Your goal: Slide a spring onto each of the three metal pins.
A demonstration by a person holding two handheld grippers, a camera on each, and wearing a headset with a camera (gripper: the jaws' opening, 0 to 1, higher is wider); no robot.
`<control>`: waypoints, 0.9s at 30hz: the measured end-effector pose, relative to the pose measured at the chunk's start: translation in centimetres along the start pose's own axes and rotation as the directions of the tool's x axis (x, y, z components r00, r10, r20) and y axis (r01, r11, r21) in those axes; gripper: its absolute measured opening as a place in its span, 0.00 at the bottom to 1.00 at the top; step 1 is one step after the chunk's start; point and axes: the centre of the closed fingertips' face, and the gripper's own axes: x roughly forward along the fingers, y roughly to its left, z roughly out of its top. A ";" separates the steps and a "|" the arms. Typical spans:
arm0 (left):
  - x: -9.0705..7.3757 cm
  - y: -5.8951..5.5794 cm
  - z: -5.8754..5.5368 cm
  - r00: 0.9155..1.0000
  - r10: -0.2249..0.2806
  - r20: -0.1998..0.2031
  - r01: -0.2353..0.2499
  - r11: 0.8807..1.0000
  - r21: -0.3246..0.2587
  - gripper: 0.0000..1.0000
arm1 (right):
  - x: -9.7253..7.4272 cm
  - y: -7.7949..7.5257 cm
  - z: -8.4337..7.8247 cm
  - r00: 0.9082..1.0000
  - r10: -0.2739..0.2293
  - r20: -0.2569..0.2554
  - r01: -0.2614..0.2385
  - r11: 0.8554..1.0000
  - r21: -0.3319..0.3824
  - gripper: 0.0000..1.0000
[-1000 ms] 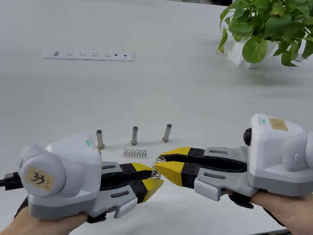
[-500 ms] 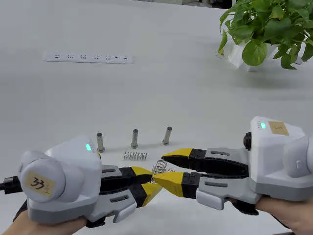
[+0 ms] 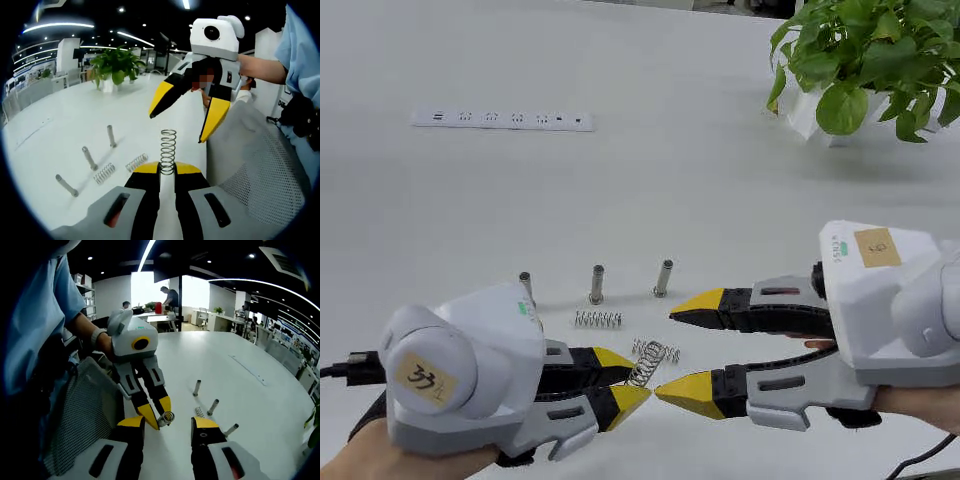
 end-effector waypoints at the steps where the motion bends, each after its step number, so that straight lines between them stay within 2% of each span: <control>1: 0.1 -0.1 -0.2 1.000 -0.002 -0.010 0.002 1.000 0.007 0.06 | 0.1 0.1 -0.1 0.999 0.016 -0.030 -0.017 1.000 -0.025 0.33; 5: 0.2 -0.3 -0.8 0.999 -0.010 -0.035 0.011 0.999 0.030 0.06 | 0.2 0.7 -0.5 0.991 0.072 -0.109 -0.083 0.992 -0.100 0.31; 7: 0.3 -0.5 -1.2 0.998 -0.011 -0.055 0.014 0.999 0.049 0.06 | 0.3 1.0 -1.0 0.981 0.097 -0.171 -0.122 0.983 -0.139 0.29; 10: 0.4 -0.6 -1.4 0.998 -0.011 -0.065 0.015 0.998 0.063 0.06 | 0.7 1.4 -1.5 0.968 0.130 -0.215 -0.166 0.973 -0.158 0.29; 17: 0.6 -1.1 -1.8 0.996 -0.015 -0.083 0.023 0.995 0.096 0.06 | 2.1 1.6 -2.0 0.951 0.165 -0.260 -0.215 0.960 -0.179 0.26; 23: 0.9 -1.2 -1.6 0.996 -0.018 -0.084 0.028 0.993 0.114 0.06 | 2.6 1.8 -3.0 0.926 0.186 -0.328 -0.260 0.946 -0.195 0.18; 27: 1.0 -1.2 -1.5 0.996 -0.021 -0.082 0.031 0.992 0.120 0.06 | 2.7 1.6 -3.2 0.920 0.188 -0.344 -0.267 0.943 -0.200 0.16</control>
